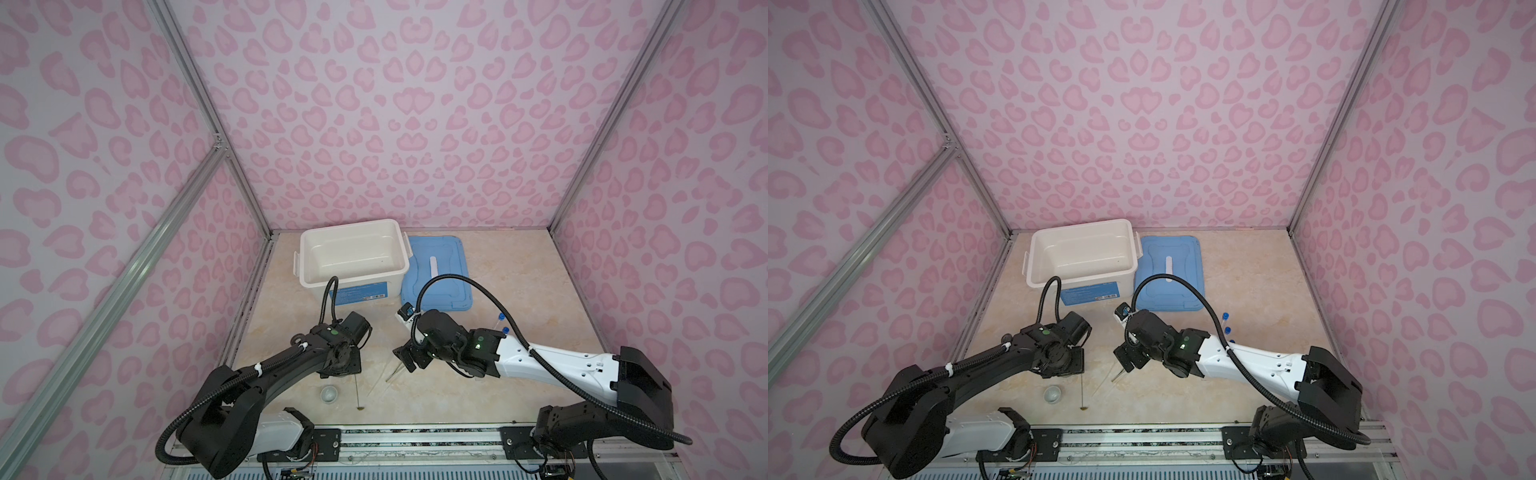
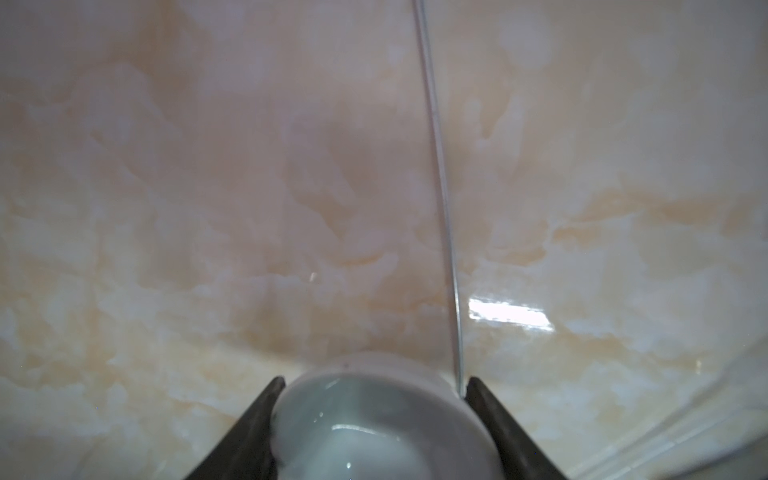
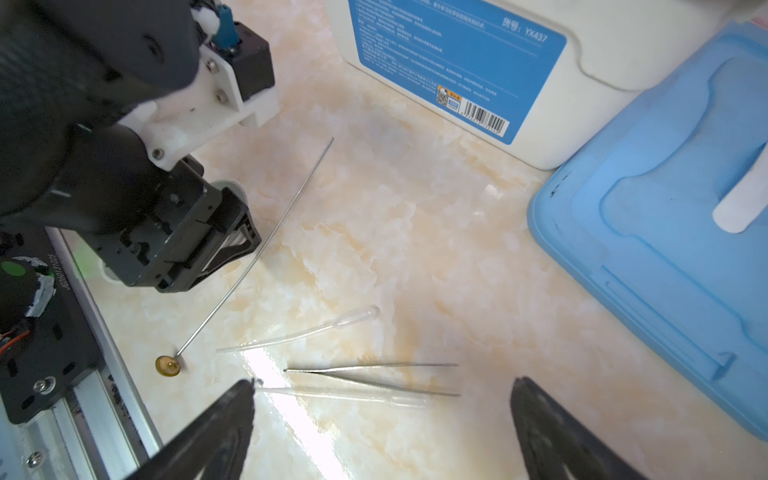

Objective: Organize the chemistry lab equipment
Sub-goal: 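Close the left gripper on the white porcelain bowl while the right gripper hovers, then lift the bowl over the white bin with the left gripper while the right rises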

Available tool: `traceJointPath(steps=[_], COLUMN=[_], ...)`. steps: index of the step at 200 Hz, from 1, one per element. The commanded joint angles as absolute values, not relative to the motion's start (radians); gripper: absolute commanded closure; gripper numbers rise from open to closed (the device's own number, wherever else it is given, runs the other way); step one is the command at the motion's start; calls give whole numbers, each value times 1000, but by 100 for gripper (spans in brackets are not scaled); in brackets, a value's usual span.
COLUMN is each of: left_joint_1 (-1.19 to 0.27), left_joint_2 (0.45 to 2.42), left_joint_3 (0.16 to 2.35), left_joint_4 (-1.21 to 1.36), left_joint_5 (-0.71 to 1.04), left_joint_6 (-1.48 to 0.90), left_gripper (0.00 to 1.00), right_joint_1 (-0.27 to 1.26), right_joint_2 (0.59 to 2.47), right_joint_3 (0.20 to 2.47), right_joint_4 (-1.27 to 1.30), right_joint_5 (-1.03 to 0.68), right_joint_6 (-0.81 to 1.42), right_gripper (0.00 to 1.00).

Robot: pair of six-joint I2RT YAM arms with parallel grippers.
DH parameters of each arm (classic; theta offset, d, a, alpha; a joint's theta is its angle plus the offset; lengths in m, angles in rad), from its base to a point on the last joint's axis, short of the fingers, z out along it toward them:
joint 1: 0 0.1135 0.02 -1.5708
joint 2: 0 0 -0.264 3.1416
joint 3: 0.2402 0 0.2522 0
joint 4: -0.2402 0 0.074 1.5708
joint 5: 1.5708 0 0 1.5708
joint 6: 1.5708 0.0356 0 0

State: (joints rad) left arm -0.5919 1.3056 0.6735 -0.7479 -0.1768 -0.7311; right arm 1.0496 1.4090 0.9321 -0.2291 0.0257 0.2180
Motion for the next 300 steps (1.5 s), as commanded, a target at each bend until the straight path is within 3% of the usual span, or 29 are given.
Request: traceJointPath(steps=[1,56,106,151,194,235,300], left_joint_1=[-586,-560,-449,-361,-258,-215,-158], left_joint_2=[1304,1221,1218,1394,1610,1790,1977], left_joint_3=[703,869,1202,1580,1780,1898,1892], left_joint_4=[-778,-934,-1097,-1164,-1134,-1094,-1016], left_joint_5=[-196,-228,-231,-230,-222,-280,-236], left_joint_6=[-718,-670,-523,-392,-335,-330,-350], left_gripper=[40,40,40,40,40,41,42], right_joint_1=[1040,993,883,861,781,752,752], right_joint_2=[1395,1329,1311,1415,1586,1702,1855], right_joint_3=[918,942,1052,1243,1432,1543,1703], right_joint_4=[-195,-225,-187,-185,-235,-204,-299], right_joint_5=[20,58,-80,-115,-76,-127,-125], right_joint_6=[231,249,276,221,354,338,278], right_gripper=[3,3,3,3,5,5,6])
